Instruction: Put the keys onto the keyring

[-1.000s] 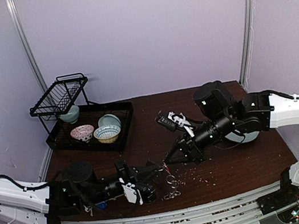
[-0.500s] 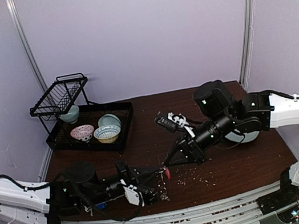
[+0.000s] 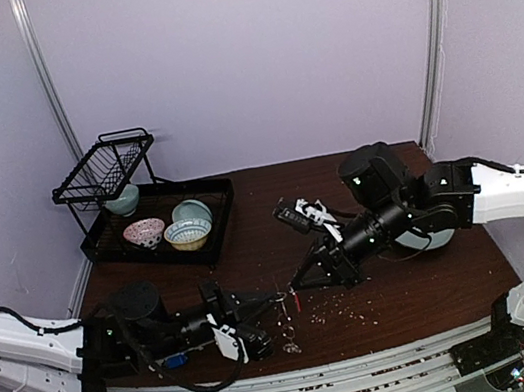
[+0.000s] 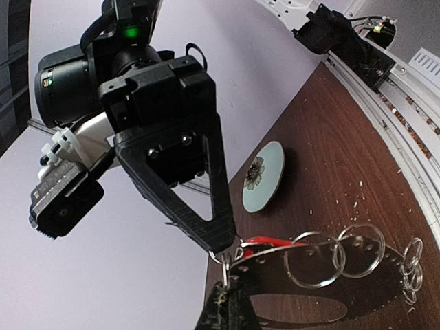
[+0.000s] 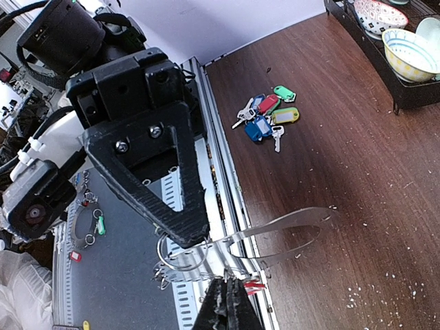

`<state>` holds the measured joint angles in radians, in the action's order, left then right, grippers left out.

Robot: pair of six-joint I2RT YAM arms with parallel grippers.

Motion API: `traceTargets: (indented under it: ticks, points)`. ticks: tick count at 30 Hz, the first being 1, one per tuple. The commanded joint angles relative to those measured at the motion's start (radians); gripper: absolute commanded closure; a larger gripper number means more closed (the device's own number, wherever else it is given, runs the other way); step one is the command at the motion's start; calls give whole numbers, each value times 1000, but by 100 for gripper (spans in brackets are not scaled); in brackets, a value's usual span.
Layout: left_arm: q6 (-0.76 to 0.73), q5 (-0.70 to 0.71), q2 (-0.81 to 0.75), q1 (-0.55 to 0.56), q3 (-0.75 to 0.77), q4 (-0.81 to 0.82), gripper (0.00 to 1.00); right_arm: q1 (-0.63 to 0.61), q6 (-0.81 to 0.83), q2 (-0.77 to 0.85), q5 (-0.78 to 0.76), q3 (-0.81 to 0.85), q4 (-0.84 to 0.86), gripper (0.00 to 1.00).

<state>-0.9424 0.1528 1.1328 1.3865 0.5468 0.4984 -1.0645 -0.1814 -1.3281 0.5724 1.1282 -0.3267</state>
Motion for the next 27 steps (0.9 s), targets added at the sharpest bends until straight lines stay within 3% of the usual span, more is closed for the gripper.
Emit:
traceTargets:
  ticks: [1, 27]
  points:
    - [-21, -8, -5, -4, 7, 50, 100, 3, 7, 12, 10, 0, 29, 100]
    - [-4, -23, -4, -4, 13, 50, 100, -14, 46, -25, 7, 10, 58, 100]
